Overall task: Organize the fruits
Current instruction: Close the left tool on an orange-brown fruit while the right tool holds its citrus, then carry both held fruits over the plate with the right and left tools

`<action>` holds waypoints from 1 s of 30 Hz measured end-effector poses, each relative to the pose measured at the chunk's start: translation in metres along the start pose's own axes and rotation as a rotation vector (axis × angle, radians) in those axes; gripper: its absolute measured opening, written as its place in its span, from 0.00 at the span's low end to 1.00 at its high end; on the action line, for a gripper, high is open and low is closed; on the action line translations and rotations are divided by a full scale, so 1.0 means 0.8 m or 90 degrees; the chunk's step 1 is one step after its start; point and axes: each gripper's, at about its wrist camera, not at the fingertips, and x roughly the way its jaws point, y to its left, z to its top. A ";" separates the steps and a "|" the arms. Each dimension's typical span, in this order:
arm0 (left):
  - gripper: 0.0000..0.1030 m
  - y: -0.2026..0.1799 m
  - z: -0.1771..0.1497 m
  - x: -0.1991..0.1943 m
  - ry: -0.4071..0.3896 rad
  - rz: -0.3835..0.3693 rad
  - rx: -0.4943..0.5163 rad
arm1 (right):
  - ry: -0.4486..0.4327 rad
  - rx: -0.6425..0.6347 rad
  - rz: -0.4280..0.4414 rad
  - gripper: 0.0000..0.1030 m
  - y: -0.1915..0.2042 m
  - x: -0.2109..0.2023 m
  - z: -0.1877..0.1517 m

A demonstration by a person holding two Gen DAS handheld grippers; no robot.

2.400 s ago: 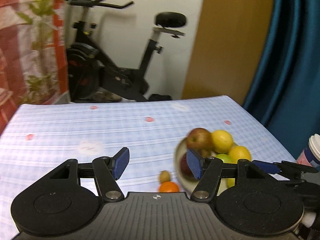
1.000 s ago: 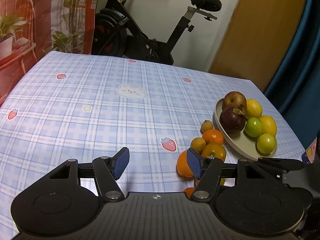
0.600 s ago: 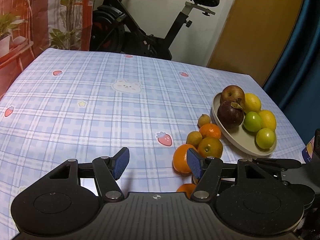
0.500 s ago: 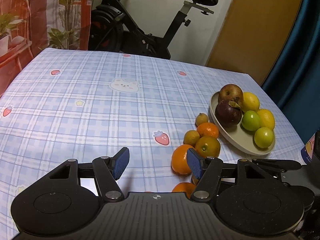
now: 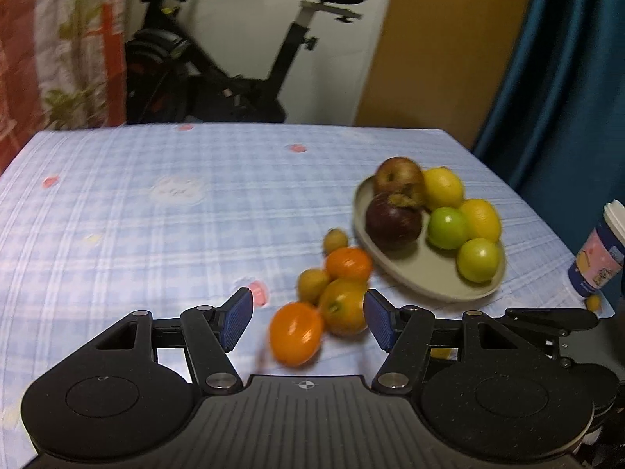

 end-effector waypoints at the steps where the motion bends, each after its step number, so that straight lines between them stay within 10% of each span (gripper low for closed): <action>1: 0.63 -0.003 0.003 0.004 -0.002 -0.007 0.010 | -0.002 0.003 -0.004 0.45 -0.001 -0.002 -0.001; 5: 0.50 -0.018 0.006 0.029 0.024 -0.024 0.040 | -0.009 0.011 -0.014 0.45 -0.008 -0.005 -0.002; 30: 0.43 -0.043 -0.002 0.072 0.077 -0.005 0.141 | -0.021 0.011 -0.031 0.45 -0.016 -0.013 -0.006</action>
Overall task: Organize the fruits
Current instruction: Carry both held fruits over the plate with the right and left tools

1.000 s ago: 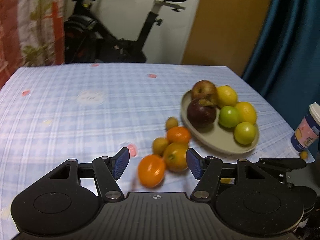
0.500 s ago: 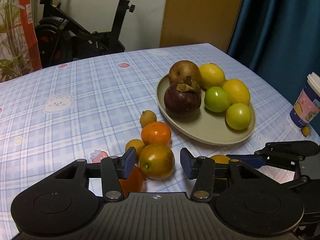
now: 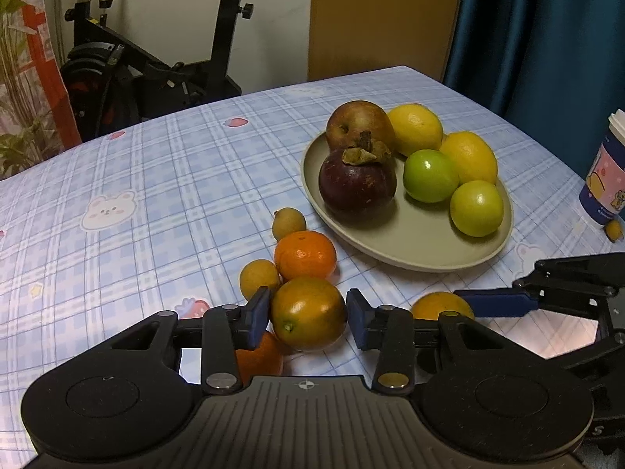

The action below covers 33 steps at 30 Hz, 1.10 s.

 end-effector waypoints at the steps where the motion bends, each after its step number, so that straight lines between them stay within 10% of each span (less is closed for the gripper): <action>1: 0.43 0.000 -0.001 -0.002 0.001 0.000 0.002 | 0.000 0.000 0.000 0.45 0.000 0.000 0.000; 15: 0.43 0.009 0.005 -0.043 -0.075 -0.035 -0.066 | -0.034 0.001 -0.002 0.45 0.000 -0.012 0.006; 33: 0.43 -0.049 0.107 -0.008 -0.122 -0.077 0.002 | -0.122 -0.032 -0.102 0.45 -0.057 -0.043 0.052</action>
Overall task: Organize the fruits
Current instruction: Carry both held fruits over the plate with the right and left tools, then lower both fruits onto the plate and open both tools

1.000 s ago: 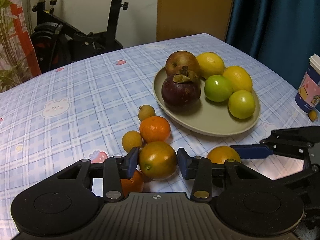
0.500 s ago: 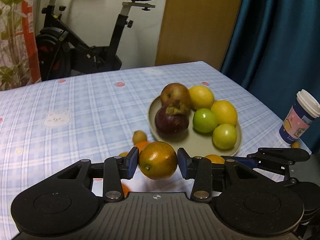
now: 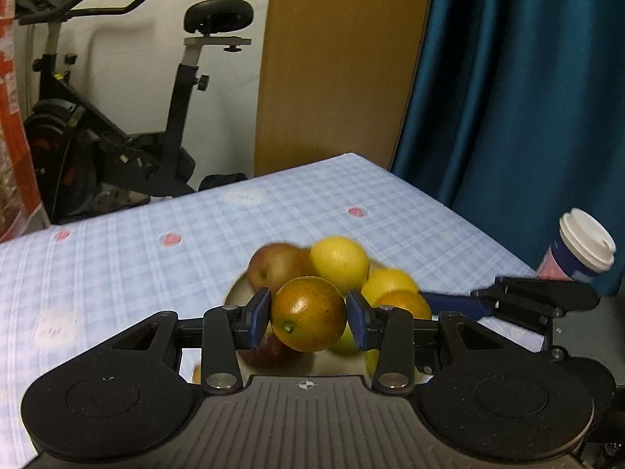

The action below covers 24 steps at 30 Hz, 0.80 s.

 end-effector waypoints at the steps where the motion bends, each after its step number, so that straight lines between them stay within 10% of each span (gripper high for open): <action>1: 0.43 0.000 0.005 0.007 0.002 0.000 0.001 | -0.007 -0.015 -0.007 0.45 -0.003 0.004 0.007; 24: 0.46 0.017 0.022 0.078 0.055 -0.019 -0.011 | 0.006 -0.140 -0.055 0.46 -0.022 0.083 0.016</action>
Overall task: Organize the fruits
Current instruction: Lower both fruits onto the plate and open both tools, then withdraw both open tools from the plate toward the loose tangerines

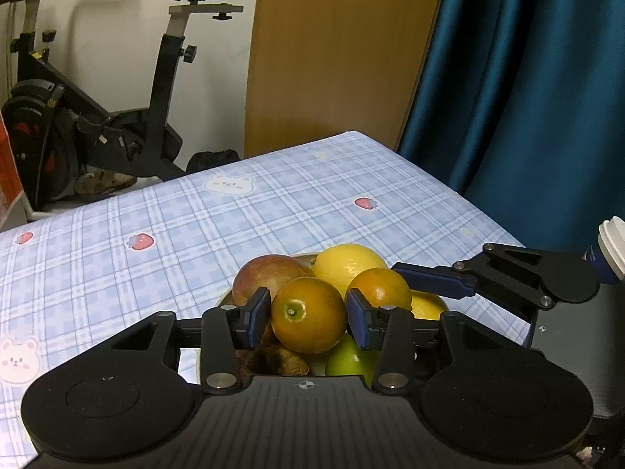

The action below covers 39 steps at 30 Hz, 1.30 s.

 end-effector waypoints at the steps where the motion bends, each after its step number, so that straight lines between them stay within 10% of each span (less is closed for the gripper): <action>1: 0.48 0.001 0.000 -0.001 0.001 0.002 -0.004 | 0.001 0.001 -0.001 0.47 0.000 0.001 0.000; 39: 0.68 0.045 -0.074 -0.169 -0.086 0.136 -0.118 | 0.009 0.182 0.024 0.78 0.031 -0.089 0.007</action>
